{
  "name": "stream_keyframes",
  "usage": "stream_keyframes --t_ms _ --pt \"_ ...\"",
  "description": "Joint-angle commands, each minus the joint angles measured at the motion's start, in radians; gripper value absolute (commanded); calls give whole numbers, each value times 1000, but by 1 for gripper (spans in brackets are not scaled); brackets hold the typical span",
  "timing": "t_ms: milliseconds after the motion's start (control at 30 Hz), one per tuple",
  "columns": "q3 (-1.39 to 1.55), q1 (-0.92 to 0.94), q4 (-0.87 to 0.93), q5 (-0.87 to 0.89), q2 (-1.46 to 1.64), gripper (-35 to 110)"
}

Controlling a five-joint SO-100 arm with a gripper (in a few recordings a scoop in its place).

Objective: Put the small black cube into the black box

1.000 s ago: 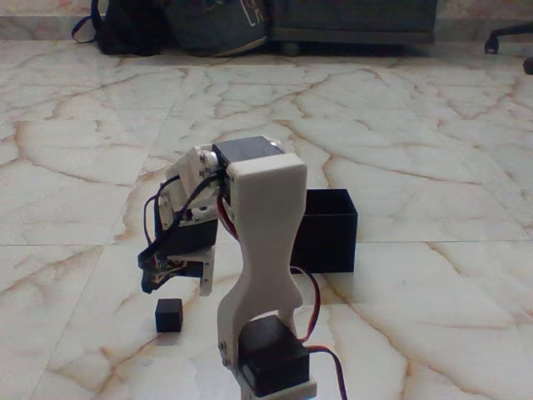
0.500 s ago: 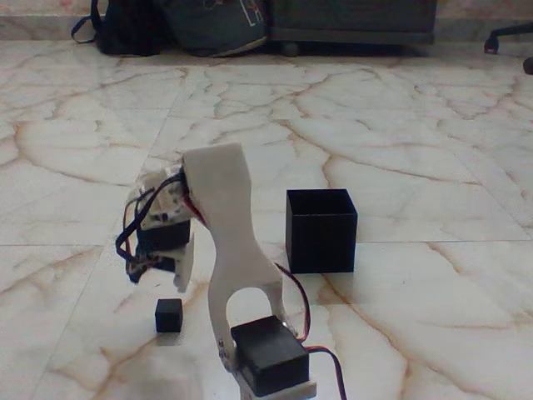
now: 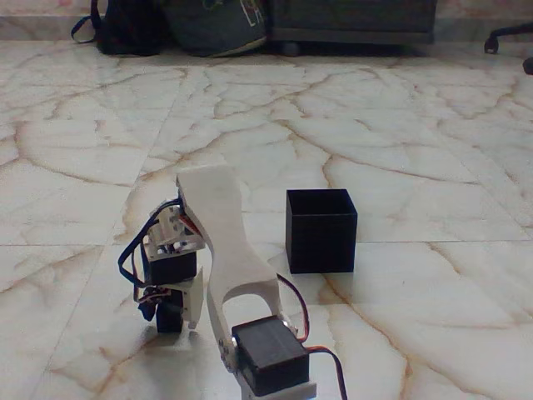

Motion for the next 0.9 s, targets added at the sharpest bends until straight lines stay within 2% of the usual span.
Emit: stream_keyframes --t_ms 0,200,533,667,867 --pt "-54 5 -14 -17 -3 8" --pt "-64 14 -84 -52 0 5" --pt "-61 37 -51 -66 160 1" --pt "-144 163 -9 -176 216 1" --pt "-328 316 -78 -354 138 1"
